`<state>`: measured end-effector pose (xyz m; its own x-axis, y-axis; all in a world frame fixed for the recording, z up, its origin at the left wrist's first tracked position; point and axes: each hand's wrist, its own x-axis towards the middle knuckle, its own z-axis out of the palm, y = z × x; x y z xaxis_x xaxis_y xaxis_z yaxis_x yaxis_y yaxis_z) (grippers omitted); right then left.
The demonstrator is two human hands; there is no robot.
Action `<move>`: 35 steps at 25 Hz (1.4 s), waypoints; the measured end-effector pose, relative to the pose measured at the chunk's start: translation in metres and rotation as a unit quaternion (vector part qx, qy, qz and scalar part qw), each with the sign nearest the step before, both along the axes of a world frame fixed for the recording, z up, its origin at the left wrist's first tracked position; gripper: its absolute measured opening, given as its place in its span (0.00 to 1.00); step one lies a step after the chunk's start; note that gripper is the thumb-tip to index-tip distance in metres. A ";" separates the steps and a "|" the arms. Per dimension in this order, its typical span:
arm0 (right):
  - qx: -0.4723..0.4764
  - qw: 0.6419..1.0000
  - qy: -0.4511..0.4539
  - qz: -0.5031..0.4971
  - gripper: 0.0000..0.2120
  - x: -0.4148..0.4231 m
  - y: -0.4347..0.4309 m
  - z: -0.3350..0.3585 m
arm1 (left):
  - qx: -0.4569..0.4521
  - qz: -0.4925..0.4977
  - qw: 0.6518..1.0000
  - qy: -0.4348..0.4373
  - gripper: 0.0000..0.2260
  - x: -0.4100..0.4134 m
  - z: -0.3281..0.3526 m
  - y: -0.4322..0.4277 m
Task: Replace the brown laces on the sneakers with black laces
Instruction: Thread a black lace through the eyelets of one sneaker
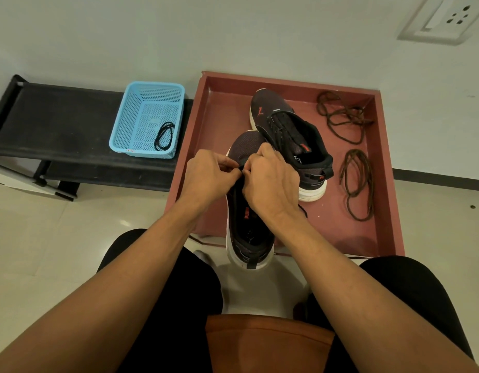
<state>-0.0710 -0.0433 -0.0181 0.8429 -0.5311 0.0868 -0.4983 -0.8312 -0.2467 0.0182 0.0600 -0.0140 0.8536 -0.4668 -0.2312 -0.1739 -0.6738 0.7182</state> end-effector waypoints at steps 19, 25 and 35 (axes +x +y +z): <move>0.021 1.000 -0.007 -0.019 0.06 -0.003 -0.006 0.003 | 0.007 -0.015 1.000 -0.023 0.10 -0.006 0.003 -0.008; 0.038 0.998 -0.023 -0.043 0.03 -0.003 -0.008 0.004 | -0.008 -0.013 1.000 -0.007 0.09 -0.003 0.000 -0.007; 0.033 0.998 -0.055 -0.005 0.06 -0.005 -0.011 0.004 | -0.026 -0.015 0.999 0.014 0.01 0.009 -0.005 -0.007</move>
